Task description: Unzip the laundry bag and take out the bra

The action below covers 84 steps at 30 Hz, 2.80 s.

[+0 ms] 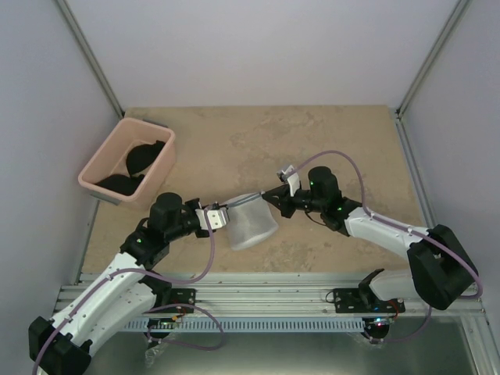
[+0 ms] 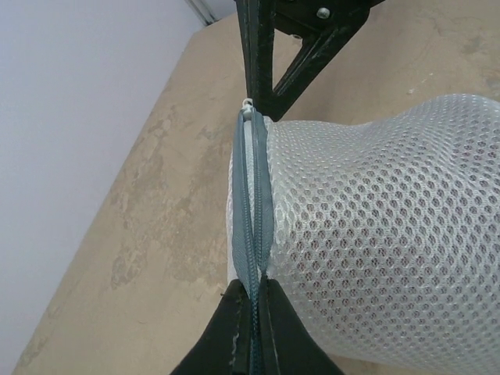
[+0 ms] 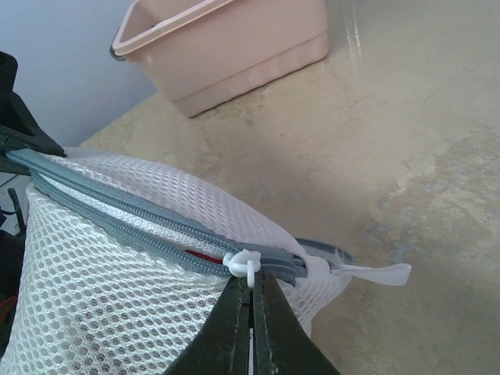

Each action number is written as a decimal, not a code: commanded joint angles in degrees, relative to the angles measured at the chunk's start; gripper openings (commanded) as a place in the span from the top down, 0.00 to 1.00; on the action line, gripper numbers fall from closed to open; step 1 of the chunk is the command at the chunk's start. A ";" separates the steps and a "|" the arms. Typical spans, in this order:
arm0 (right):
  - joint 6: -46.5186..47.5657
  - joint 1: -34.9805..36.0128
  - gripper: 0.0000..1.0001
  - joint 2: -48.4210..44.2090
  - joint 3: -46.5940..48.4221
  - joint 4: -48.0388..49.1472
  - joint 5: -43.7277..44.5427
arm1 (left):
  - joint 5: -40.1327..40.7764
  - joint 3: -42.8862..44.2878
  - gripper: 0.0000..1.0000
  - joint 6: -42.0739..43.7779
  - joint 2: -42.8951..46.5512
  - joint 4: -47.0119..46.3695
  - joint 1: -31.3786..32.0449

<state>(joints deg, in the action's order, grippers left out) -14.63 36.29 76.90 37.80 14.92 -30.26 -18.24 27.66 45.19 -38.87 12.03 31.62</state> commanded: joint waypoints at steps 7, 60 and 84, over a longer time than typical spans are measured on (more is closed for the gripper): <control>-2.08 6.13 0.99 -2.39 2.35 0.32 8.95 | -8.81 5.89 0.09 -3.75 -0.31 10.20 -0.33; 9.38 4.53 0.99 17.95 22.87 14.88 4.02 | 16.64 4.46 1.00 37.25 -5.13 -26.21 -0.29; 17.67 2.49 0.33 2.63 7.96 -13.14 -7.93 | -2.88 -15.14 1.00 74.66 -1.45 -6.07 -0.24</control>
<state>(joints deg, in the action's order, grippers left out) -0.34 40.25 81.67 42.15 12.64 -36.10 -16.03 13.80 113.36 -41.56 1.02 31.22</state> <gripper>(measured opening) 0.665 0.022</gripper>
